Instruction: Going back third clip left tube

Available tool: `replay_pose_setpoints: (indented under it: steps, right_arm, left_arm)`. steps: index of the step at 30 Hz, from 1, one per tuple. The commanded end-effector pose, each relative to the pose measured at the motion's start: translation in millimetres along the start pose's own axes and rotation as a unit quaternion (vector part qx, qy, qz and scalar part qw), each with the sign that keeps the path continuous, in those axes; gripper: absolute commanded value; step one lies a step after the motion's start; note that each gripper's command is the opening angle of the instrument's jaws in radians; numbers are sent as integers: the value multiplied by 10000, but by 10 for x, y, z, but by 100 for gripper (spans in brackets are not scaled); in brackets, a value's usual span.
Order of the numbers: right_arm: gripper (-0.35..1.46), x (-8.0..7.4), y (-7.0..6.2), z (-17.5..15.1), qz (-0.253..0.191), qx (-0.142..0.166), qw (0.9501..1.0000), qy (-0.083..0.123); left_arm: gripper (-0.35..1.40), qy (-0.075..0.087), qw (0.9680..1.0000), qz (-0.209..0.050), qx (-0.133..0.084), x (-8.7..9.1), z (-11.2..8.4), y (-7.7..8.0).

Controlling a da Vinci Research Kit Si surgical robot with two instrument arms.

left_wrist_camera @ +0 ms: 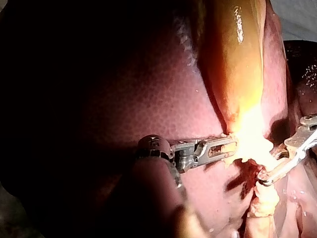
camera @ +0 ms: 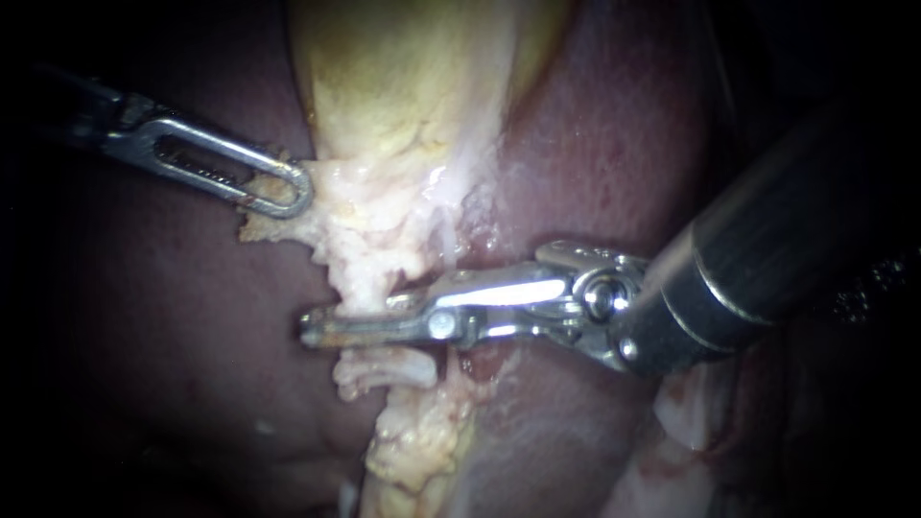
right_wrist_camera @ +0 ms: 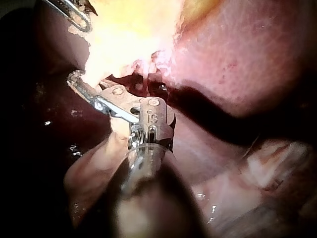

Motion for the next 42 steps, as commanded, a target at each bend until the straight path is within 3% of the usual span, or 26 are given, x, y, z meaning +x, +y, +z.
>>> replay_pose_setpoints:
  steps: [1,5,9,12,20,28,33,42]
  right_arm:
    - [-35,0,0,0,0,1,10000,0]
    - [-35,-1,3,-1,1,61,10000,-43]
    - [31,-3,14,4,-98,117,9999,-72]
    - [45,-8,27,10,-243,104,9996,-61]
    - [48,-22,57,17,-812,78,9967,-58]
    - [49,-21,84,-4,-1620,-309,9863,97]
    - [49,-25,87,-23,-1922,-436,9803,122]
    - [49,-35,76,-50,-2341,-454,9711,76]
  left_arm:
    - [-35,-1,10000,-1,2,0,0,0]
    - [-35,1,10000,-2,4,0,0,1]
    - [-35,1,10000,-2,4,0,0,1]
    - [-35,1,10000,-2,4,-1,0,2]
    - [-35,-9,10000,-3,-4,-2,0,4]
    - [-35,-11,10000,-6,-8,-2,-2,7]
    - [-35,-12,10000,-7,-9,-2,-2,7]
    - [-35,-12,10000,-7,-9,-2,-2,7]
